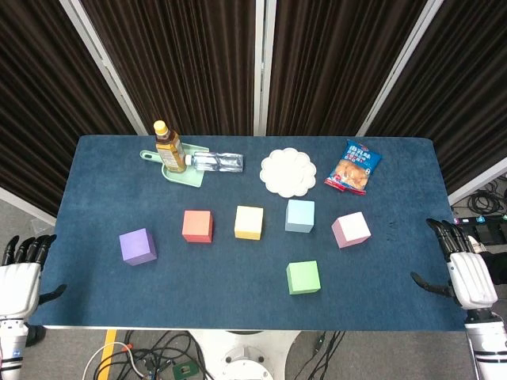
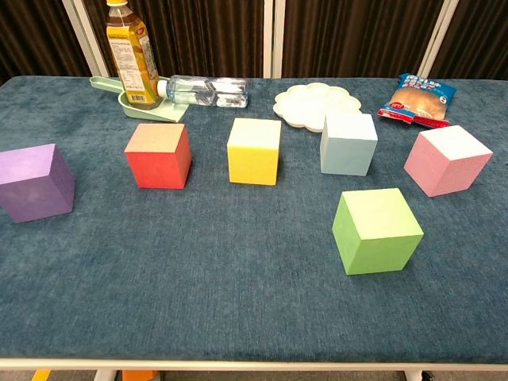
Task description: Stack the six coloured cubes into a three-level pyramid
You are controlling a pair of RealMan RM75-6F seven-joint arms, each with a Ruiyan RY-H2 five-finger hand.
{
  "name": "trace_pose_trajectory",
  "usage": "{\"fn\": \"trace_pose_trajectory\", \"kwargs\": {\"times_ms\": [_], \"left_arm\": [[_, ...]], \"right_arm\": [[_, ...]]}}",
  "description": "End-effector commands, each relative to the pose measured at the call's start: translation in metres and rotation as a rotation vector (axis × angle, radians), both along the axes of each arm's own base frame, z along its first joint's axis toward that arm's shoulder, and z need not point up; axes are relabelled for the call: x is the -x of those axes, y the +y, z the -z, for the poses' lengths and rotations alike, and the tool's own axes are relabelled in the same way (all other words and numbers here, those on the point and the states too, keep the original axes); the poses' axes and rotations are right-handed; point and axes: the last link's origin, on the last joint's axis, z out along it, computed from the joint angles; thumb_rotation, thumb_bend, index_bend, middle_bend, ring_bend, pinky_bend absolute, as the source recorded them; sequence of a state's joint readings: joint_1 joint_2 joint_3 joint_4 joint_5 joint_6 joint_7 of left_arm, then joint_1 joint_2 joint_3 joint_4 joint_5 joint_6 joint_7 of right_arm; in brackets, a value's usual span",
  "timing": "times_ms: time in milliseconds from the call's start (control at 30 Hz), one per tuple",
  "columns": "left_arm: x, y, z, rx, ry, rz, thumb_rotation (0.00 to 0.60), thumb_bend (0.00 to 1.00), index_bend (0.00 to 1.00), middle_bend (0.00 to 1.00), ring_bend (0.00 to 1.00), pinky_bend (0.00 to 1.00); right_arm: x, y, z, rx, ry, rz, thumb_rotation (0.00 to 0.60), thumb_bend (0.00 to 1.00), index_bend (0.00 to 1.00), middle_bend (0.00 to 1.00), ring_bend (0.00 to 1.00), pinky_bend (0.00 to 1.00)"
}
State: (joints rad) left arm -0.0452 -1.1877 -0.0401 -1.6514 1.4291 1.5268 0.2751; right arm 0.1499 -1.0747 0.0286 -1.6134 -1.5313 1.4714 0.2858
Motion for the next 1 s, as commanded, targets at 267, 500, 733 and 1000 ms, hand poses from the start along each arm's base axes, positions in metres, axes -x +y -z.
{"fn": "trace_pose_trajectory", "kwargs": {"times_ms": [267,500,733,1000], "left_arm": [[-0.019,0.019,-0.008,0.048,-0.042,0.111,0.600,0.00,0.15,0.14,0.12,0.04],[-0.068,0.077,-0.012,0.201,-0.055,0.318,0.600,0.00,0.15,0.15,0.12,0.04],[-0.121,0.141,0.016,0.385,-0.058,0.421,0.600,0.00,0.16,0.15,0.12,0.04],[-0.148,0.187,0.066,0.553,-0.064,0.391,0.600,0.00,0.15,0.14,0.12,0.04]], "right_arm": [[-0.002,0.005,-0.009,0.020,-0.012,-0.021,0.600,0.12,0.00,0.09,0.00,0.00],[-0.011,0.001,-0.020,0.035,0.018,-0.051,0.600,0.12,0.00,0.09,0.00,0.00],[-0.018,-0.003,-0.024,0.028,0.028,-0.066,0.600,0.12,0.00,0.08,0.00,0.00],[-0.020,-0.006,-0.022,0.008,0.041,-0.061,0.600,0.12,0.00,0.08,0.00,0.00]]}}
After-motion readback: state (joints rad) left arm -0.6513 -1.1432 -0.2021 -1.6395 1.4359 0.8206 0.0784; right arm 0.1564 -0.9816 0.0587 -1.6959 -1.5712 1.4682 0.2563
